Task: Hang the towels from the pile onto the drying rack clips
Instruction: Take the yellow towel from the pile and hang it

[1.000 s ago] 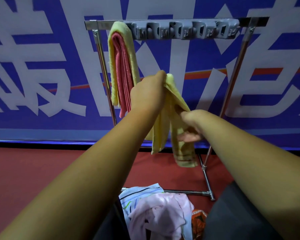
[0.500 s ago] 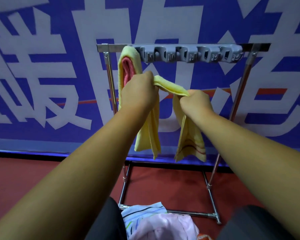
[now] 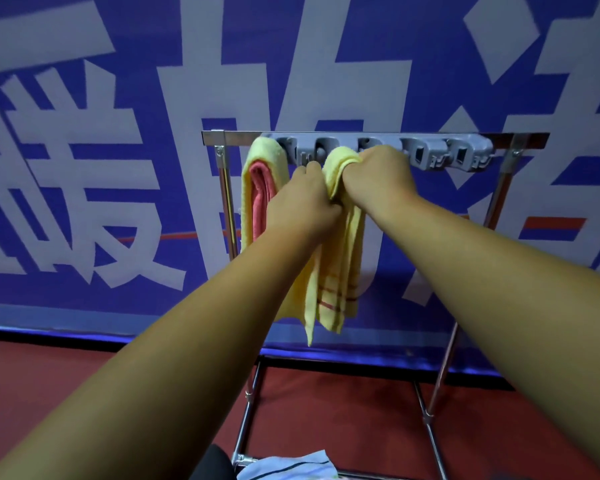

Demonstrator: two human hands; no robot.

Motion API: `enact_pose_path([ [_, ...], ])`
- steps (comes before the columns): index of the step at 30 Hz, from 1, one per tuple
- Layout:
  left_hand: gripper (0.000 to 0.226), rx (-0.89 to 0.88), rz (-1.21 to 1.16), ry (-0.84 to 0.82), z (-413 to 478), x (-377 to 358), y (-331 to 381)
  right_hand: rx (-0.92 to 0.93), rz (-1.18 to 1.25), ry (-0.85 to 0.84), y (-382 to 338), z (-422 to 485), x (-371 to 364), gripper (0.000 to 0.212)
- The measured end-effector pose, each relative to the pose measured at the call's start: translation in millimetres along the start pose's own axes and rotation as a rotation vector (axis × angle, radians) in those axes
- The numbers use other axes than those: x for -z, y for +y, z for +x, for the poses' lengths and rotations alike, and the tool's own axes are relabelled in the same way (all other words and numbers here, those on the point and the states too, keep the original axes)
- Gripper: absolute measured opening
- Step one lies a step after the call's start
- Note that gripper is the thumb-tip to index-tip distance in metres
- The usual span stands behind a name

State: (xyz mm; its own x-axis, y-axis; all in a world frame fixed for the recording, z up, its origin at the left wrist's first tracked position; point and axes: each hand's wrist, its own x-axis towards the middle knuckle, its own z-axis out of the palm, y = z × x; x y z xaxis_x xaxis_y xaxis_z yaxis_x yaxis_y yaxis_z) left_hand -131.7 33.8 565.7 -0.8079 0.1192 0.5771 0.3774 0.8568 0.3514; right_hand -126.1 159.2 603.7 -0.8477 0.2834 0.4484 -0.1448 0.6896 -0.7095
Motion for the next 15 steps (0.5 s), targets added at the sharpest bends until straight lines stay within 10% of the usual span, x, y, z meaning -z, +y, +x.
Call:
enact_pose_path([
  [15, 0.041, 0.230, 0.071, 0.034, 52.5, 24.1, -11.3, 0.107, -0.235, 0.016, -9.9, 26.3, -6.2, 0.016],
])
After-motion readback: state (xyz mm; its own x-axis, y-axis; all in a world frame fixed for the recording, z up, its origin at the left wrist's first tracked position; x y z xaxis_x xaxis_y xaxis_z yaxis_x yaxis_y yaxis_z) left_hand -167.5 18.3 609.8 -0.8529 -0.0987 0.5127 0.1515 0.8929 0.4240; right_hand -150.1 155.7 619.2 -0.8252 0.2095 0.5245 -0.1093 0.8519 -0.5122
